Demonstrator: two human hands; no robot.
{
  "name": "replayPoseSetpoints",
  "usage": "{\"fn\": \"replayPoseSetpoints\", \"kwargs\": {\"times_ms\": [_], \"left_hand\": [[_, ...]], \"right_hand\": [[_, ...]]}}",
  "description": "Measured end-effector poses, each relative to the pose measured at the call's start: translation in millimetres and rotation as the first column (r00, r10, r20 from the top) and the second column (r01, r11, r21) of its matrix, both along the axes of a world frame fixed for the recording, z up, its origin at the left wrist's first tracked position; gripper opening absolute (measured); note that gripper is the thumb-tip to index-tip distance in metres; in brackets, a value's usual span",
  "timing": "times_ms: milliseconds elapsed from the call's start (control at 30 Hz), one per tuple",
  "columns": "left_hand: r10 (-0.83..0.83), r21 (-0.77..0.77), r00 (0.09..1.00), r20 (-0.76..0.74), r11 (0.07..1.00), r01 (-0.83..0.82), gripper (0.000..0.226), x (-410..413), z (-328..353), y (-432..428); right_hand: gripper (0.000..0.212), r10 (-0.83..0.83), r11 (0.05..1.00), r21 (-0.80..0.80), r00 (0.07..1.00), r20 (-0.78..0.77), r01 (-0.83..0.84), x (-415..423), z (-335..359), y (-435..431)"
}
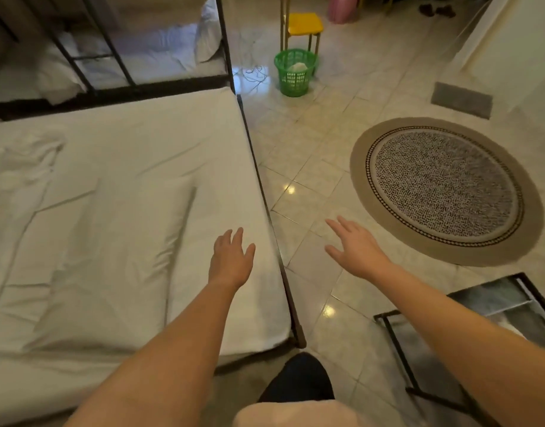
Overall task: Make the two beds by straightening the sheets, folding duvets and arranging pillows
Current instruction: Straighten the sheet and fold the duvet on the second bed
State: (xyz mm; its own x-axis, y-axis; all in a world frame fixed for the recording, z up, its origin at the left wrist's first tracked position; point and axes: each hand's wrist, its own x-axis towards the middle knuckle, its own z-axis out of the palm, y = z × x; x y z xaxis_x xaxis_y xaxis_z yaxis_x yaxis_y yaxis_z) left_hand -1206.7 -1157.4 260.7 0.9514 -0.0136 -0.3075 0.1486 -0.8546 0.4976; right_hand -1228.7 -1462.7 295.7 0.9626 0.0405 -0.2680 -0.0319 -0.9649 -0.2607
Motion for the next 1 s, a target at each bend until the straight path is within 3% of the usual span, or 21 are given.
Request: {"fn": "replayPoseSetpoints", "kwargs": {"times_ms": [467, 1000], "left_hand": [[0.164, 0.055, 0.986, -0.035, 0.985, -0.162, 0.062, 121.1, -3.8, -60.5], [0.39, 0.063, 0.921, -0.006, 0.919, -0.389, 0.062, 299.2, 7.4, -168.4]], "right_hand": [[0.068, 0.154, 0.988, 0.019, 0.988, 0.011, -0.154, 173.6, -5.6, -74.9], [0.07, 0.345, 0.938, 0.032, 0.939, -0.004, -0.344, 445.5, -9.6, -166.9]]}}
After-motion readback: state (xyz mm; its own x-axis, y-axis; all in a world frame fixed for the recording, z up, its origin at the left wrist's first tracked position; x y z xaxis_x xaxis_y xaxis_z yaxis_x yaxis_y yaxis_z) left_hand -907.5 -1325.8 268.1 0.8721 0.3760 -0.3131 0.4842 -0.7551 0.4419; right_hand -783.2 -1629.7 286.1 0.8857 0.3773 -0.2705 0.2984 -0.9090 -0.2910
